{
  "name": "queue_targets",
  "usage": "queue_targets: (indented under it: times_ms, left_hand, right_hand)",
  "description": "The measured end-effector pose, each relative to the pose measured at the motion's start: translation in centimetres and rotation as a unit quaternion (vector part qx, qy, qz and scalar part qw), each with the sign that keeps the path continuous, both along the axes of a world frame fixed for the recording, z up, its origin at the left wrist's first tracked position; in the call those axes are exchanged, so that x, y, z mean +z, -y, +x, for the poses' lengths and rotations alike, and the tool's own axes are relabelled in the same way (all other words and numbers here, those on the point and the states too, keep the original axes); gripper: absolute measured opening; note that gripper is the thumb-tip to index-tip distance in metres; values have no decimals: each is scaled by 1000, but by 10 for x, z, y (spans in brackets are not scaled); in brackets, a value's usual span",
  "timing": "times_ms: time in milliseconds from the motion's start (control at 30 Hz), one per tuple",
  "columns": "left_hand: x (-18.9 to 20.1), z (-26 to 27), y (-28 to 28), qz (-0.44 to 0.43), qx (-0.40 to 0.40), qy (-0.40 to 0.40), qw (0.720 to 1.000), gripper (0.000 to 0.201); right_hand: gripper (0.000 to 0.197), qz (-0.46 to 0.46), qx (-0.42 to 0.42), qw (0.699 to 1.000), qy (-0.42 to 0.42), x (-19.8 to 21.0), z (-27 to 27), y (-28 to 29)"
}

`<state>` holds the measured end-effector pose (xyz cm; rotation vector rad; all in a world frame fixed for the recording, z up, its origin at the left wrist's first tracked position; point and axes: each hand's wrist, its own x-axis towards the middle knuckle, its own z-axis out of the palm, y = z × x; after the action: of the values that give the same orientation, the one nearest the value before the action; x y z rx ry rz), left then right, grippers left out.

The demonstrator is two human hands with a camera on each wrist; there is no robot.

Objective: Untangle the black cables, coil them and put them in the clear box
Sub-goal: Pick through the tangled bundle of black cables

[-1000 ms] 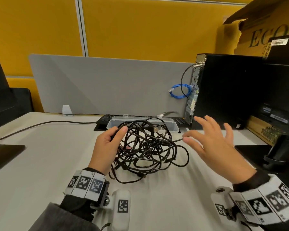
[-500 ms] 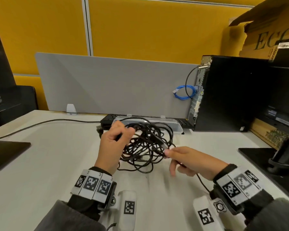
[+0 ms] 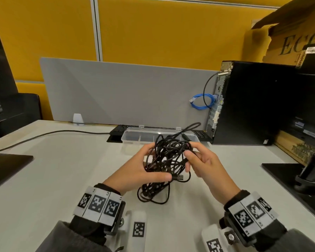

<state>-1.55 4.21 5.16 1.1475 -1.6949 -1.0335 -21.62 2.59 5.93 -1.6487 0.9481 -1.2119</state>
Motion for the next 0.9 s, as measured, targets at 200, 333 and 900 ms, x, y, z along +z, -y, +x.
queue_targets:
  times_ms: [200, 333, 900]
  left_hand:
    - [-1, 0, 0, -61, 73, 23, 995, 68]
    - [1, -2, 0, -131, 119, -24, 984, 58]
    - [-1, -6, -1, -222, 129, -43, 966, 56]
  right_hand:
    - [7, -100, -62, 993, -12, 3, 0, -2]
    - [12, -206, -129, 967, -77, 9, -6, -5]
    - [30, -236, -140, 958, -84, 10, 24, -10]
